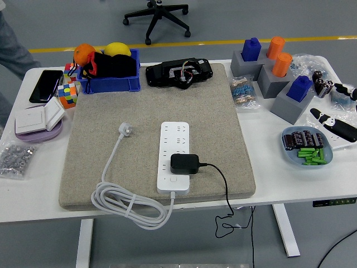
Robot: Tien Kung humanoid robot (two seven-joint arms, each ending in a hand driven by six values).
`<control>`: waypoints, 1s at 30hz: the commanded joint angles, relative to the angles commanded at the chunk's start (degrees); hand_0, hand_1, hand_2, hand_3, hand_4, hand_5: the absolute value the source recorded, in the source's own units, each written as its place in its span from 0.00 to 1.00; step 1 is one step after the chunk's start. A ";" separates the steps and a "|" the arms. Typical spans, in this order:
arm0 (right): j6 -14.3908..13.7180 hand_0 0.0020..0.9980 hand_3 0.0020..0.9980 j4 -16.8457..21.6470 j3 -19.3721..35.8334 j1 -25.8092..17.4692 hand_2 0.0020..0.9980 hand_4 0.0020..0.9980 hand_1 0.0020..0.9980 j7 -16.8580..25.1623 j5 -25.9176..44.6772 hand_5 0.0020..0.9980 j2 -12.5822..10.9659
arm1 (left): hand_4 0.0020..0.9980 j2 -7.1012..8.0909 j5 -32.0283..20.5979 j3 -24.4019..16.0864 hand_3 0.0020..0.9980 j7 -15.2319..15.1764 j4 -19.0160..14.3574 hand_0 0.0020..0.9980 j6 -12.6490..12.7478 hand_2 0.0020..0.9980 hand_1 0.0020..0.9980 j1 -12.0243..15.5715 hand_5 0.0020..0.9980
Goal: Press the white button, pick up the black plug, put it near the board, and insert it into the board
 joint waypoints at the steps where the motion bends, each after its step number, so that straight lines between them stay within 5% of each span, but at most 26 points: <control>1: -0.22 0.89 0.83 0.13 0.71 -0.17 0.81 1.00 0.85 -0.15 -0.02 0.65 0.19 | 0.57 0.01 0.05 -0.04 0.58 0.00 0.00 0.47 0.00 0.51 0.50 0.02 0.27; 30: -0.75 0.81 0.76 2.48 3.42 -2.56 0.72 1.00 0.74 -0.16 6.02 0.59 1.43 | 0.57 -0.09 0.54 -0.49 0.58 0.04 0.00 0.47 0.04 0.51 0.50 0.27 0.27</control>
